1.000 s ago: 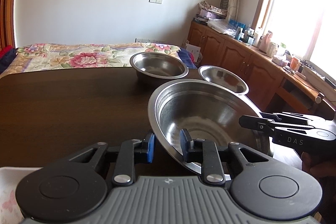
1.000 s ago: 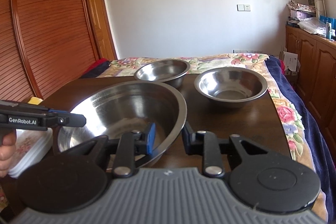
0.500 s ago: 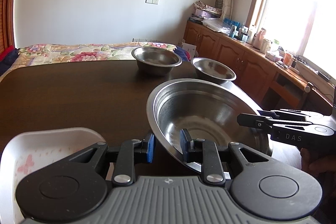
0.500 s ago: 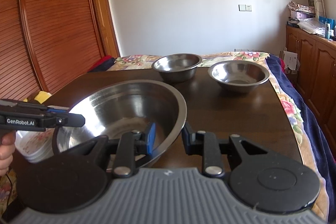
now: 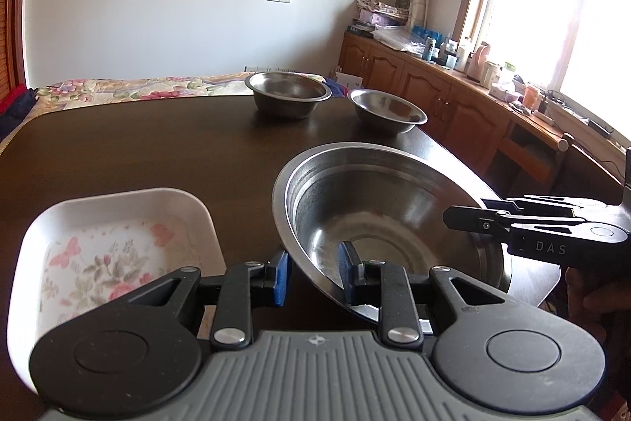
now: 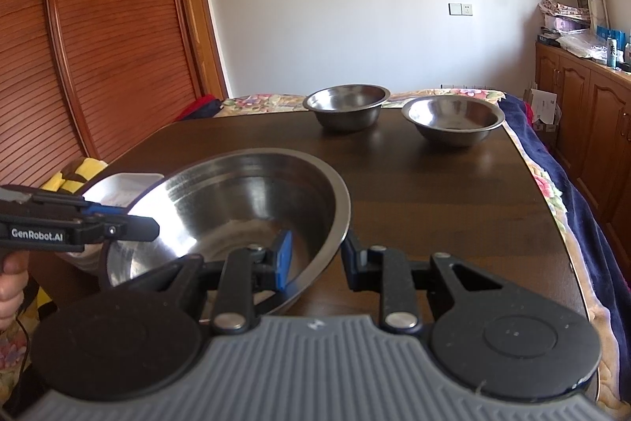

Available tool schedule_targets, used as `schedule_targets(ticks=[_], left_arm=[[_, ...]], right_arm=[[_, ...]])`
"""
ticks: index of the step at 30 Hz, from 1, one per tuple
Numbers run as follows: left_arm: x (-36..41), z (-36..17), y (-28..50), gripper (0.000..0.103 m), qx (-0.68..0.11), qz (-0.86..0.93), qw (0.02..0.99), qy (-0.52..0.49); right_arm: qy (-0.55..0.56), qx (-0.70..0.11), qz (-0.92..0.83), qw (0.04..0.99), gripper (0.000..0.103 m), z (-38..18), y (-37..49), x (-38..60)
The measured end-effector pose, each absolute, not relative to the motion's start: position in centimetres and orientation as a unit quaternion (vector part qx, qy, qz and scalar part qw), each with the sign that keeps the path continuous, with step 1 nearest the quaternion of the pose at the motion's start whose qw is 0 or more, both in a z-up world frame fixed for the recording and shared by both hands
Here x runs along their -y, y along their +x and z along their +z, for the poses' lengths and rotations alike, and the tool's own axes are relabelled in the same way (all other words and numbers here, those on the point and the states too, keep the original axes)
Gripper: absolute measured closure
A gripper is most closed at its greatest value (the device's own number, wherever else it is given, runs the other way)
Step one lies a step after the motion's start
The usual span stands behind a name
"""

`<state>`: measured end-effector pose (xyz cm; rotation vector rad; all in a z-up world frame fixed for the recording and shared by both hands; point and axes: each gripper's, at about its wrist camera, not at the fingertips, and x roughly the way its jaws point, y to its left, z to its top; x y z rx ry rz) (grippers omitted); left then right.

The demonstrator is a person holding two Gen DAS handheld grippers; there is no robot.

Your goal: Organize plates and bowls

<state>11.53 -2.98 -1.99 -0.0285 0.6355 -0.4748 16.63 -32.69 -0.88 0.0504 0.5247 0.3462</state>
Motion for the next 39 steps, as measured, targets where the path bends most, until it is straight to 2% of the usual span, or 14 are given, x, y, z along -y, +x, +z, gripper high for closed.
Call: schedule_targets(ticks=[12,16,20,24,27,31,34,39], left_arm=[[3.0,-2.5,11.2,0.073,-0.313,-0.234,0.92,-0.01],[2.8,-2.4,11.2,0.058,-0.311,-0.235,0.921,-0.015],[2.4,-1.5,11.5,0.048,-0.299,-0.227,0.927,-0.014],[2.1,0.0,12.6,0.046,-0.281,-0.22,0.934,-0.015],[2.4,1.2,13.9,0.045,-0.27,-0.214,0.939,-0.006],[2.8,2.3,15.9,0.045,-0.265,-0.215,0.94,-0.014],[3.1,2.8,17.4,0.045,-0.264,-0.214,0.94,-0.013],[3.9,3.4,19.9,0.044,-0.265,-0.213,0.94,-0.002]], right_arm=[[0.022,-0.26,0.174,0.949,0.073,-1.4,16.1,32.4],[0.024,-0.258,0.176,0.95,0.072,-1.4,16.1,32.6],[0.022,-0.248,0.171,0.953,0.07,-0.5,16.4,33.4],[0.016,-0.232,0.165,0.959,0.069,1.1,17.3,34.2],[0.01,-0.222,0.163,0.961,0.062,2.1,18.7,34.8],[0.005,-0.216,0.162,0.963,0.061,3.0,20.9,35.2],[-0.001,-0.213,0.163,0.963,0.055,3.5,22.4,35.4],[-0.011,-0.214,0.166,0.962,0.055,3.8,24.8,35.6]])
